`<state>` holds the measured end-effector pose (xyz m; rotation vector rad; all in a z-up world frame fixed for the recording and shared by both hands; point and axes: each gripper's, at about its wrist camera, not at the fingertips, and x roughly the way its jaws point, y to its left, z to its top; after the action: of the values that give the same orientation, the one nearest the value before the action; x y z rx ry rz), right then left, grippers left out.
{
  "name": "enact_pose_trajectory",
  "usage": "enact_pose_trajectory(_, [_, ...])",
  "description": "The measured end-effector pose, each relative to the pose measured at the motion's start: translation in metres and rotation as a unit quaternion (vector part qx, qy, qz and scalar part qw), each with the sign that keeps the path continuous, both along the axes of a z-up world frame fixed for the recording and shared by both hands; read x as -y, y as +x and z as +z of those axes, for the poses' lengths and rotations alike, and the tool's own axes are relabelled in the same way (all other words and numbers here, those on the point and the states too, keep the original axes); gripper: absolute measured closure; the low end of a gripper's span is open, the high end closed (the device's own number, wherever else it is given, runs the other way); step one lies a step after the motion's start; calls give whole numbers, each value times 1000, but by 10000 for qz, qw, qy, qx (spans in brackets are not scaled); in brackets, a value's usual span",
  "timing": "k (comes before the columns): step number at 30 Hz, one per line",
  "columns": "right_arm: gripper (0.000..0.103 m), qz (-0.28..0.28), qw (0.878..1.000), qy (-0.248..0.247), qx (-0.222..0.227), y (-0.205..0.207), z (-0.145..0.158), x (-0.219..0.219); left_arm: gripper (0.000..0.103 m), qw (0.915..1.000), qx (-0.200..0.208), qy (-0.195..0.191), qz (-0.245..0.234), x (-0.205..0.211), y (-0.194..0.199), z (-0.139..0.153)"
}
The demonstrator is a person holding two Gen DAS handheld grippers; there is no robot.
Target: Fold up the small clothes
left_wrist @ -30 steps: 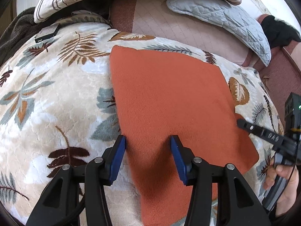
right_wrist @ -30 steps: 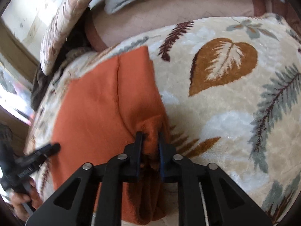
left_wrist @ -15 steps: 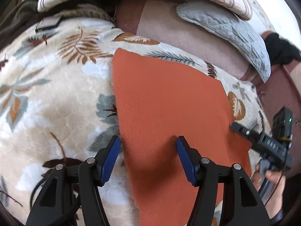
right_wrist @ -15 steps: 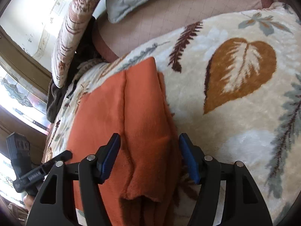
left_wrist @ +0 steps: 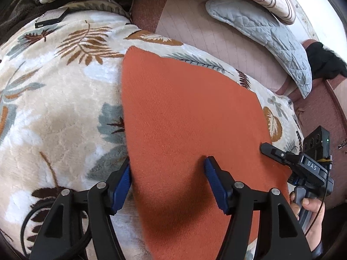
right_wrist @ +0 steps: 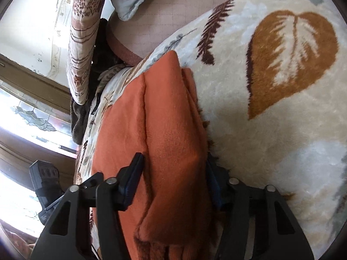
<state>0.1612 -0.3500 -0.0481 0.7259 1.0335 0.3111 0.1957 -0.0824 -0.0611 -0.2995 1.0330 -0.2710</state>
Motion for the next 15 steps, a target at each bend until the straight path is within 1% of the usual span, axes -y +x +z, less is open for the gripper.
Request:
enact_pose_trajectory(3, [48,139,9999,28,39,3,-3,-4,36,10000,-19,13,-27,4,3,-4])
enact_pose_trajectory(5, [53,187,9998,7,55,5,-5,-6,36,9999,-22,77,-67,8,6,-7])
enact_pose_trajectory(7, [57,246,9995,-186,83,6,-3,-12,36,9998,-4,173,-92,13,7,-8])
enact_pose_trajectory(8, [60,283,9989,-364,114,6,-1,-16,37,9997,-2,237,-106,16,8,-7])
enact_pose_trajectory(9, [61,319,9979,-543,149,6,2,-21,39,9995,8,281,-116,19,9,-7])
enact_pose_trajectory(11, [67,369,9955,-839,222,4,7,-30,46,9991,66,387,-162,23,8,-4])
enact_pose_trajectory(15, [70,326,9926,-1121,320,1,15,-38,57,9979,206,581,-192,27,4,2])
